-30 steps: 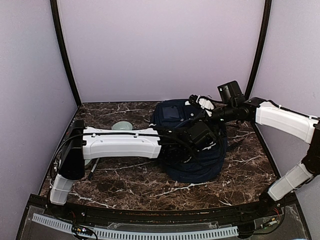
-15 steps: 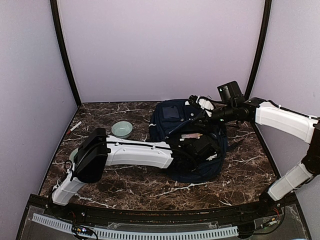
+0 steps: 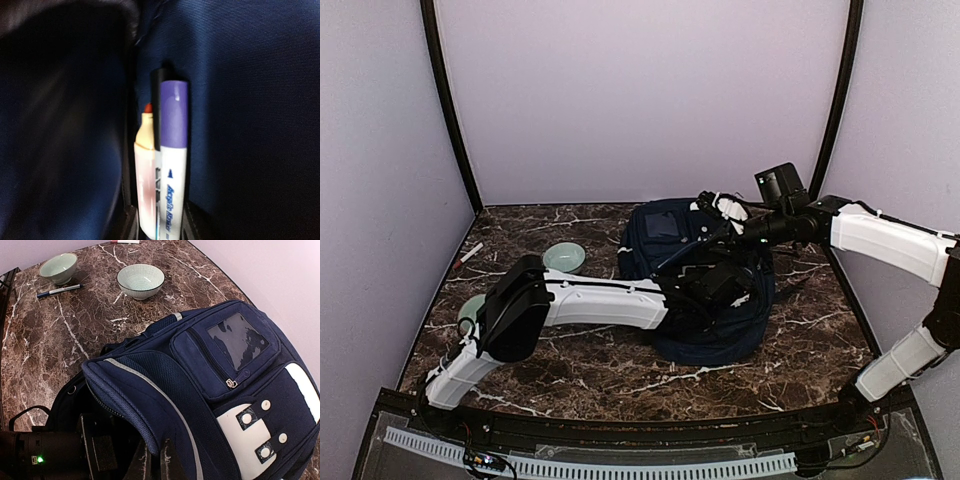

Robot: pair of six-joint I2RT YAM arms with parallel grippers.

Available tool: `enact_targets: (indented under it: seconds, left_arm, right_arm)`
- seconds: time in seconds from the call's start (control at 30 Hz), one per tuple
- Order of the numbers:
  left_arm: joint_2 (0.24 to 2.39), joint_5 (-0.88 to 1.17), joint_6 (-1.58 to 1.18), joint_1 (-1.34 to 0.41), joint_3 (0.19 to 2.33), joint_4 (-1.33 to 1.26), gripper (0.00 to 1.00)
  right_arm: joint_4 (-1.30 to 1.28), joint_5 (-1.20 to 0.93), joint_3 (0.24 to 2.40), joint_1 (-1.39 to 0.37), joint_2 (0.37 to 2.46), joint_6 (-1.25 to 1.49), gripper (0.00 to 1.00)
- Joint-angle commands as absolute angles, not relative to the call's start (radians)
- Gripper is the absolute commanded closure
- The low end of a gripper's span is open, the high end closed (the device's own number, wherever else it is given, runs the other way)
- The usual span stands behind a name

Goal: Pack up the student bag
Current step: Place the pen in the upper front pocket of the bag, then move the pen to the center of the board.

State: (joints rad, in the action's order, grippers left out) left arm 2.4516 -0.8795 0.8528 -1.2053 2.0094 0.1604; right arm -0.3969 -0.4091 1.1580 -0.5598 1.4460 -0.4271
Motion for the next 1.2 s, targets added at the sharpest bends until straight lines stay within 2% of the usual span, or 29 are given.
enact_targets:
  seconds: [0.0,0.43,0.7,0.8,1.03,1.17]
  left_arm:
    - [2.432,-0.877,0.817,-1.198,2.031,0.161,0.69]
    - [2.337,-0.901,0.811,-1.267,2.012,0.142,0.66]
    - [2.221,-0.98,0.791,-1.347,1.876,0.147,0.65]
    - [2.16,-0.961,0.641,-1.387,1.806,0.257,0.65]
    - [2.018,-0.894,0.101,-1.441,1.702,0.673,0.65]
    - [1.859,-0.859,-0.102,-1.441,1.527,0.714,0.65]
  right_arm:
    - [-0.316,-0.445,1.162,-0.549,1.438,-0.403,1.0]
    - [-0.317,-0.445,1.163,-0.549,1.44,-0.402,1.0]
    - [-0.321,-0.447,1.164,-0.548,1.441,-0.402,1.0]
    - [-0.317,-0.444,1.16,-0.546,1.433,-0.404,1.0]
    - [-0.32,-0.461,1.164,-0.546,1.45,-0.4,1.0]
    - [-0.318,-0.466,1.164,-0.545,1.454,-0.399,1.0]
